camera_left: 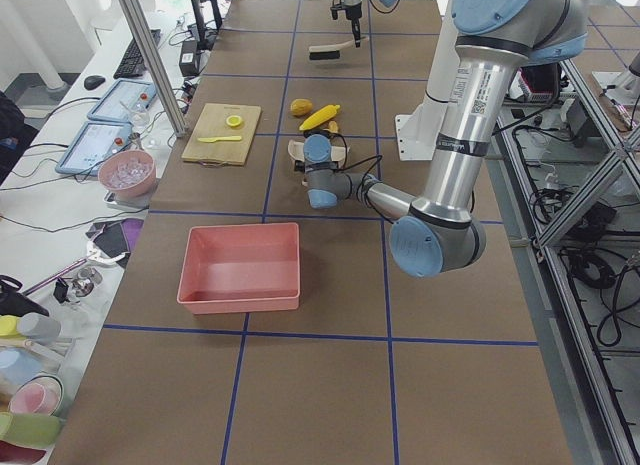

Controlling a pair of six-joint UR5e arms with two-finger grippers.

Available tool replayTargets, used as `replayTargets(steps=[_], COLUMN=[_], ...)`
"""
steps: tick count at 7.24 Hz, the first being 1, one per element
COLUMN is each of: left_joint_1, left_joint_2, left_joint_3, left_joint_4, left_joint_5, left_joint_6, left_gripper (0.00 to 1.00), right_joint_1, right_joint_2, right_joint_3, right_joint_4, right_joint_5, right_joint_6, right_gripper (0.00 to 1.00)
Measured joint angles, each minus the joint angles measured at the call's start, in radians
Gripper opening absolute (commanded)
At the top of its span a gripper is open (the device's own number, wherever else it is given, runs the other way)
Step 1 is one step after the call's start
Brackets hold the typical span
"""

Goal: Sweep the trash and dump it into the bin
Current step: 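Grasp and lift the white-handled brush with the right gripper while left holds dustpan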

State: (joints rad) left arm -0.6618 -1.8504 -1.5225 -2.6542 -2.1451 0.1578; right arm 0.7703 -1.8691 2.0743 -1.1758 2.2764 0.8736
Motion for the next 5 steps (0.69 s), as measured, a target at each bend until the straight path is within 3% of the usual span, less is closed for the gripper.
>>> replayTargets(steps=[5], left_joint_1=[0.019], left_joint_2=[-0.010], left_joint_3=[0.005], left_joint_4=[0.004], left_joint_5=[0.006], left_joint_6=[-0.025], left_gripper=[0.99], right_joint_1=[-0.128], right_joint_2=[0.461], right_joint_3=[0.004], right_joint_4=[-0.414], right_joint_5=[-0.124], right_joint_6=[0.100], right_gripper=[0.00])
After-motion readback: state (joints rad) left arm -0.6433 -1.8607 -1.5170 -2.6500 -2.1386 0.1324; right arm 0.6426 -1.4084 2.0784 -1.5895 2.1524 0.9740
